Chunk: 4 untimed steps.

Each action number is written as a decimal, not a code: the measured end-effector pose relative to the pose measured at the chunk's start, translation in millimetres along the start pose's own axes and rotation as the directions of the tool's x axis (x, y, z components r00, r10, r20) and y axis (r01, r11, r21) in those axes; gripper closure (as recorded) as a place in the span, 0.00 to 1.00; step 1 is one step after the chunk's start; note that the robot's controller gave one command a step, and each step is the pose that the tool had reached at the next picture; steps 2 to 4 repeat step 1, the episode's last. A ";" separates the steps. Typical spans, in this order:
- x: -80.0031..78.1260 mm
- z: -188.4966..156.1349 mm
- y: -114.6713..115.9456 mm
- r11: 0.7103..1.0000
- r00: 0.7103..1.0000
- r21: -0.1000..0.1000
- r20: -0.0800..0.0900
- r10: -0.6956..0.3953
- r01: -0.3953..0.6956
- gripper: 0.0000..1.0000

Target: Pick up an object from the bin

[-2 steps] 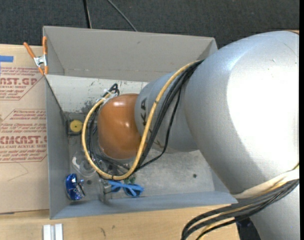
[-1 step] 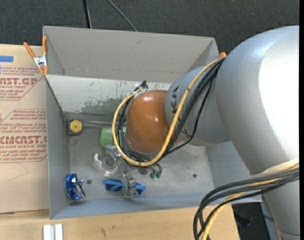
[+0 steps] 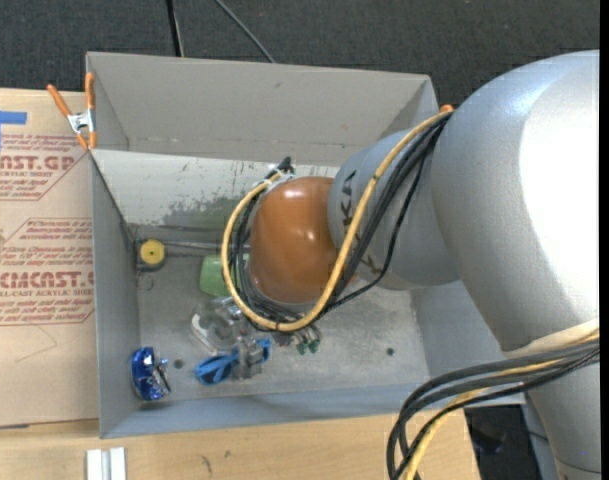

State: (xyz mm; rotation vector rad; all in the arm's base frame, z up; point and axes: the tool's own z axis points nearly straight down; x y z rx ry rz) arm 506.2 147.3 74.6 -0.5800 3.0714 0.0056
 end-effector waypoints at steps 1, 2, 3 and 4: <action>25.0 -142.8 -8.1 1.000 1.000 0.002 -0.008 0.026 -0.026 1.00; 25.0 -142.8 -8.1 1.000 1.000 0.002 -0.008 0.026 -0.026 1.00; 25.0 -142.8 -8.1 1.000 1.000 0.002 -0.008 0.026 -0.026 1.00; 25.0 -142.8 -8.1 1.000 1.000 0.002 -0.008 0.026 -0.026 1.00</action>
Offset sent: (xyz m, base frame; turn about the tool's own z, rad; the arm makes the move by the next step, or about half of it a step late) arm -0.0240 -0.0182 0.1383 0.0252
